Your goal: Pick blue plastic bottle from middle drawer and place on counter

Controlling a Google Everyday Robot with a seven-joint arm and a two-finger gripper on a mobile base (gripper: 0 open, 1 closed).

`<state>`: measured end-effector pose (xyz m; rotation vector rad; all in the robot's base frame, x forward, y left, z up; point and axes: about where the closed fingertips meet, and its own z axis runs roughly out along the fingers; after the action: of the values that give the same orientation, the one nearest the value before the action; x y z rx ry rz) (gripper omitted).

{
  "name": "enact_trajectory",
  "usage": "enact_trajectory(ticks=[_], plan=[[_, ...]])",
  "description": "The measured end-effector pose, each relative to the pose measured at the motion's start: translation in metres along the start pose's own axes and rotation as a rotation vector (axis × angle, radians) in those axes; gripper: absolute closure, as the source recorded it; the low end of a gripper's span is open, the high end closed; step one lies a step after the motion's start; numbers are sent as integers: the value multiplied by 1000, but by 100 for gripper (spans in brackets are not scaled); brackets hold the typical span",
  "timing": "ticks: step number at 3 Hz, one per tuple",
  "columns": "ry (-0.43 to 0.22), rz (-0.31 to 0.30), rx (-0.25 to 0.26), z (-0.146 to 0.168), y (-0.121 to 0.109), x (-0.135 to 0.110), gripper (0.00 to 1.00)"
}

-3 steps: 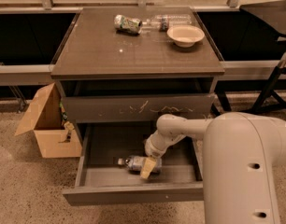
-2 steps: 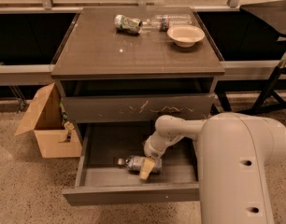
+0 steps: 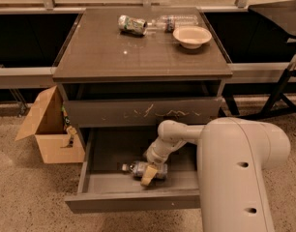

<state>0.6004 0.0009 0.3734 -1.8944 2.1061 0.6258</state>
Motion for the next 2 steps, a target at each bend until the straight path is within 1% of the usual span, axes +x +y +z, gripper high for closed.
enact_trajectory(ticks=[1,2], plan=[[0,-1,-6,4,0,1,41],[-21,-12,-5,1,2,2,64]])
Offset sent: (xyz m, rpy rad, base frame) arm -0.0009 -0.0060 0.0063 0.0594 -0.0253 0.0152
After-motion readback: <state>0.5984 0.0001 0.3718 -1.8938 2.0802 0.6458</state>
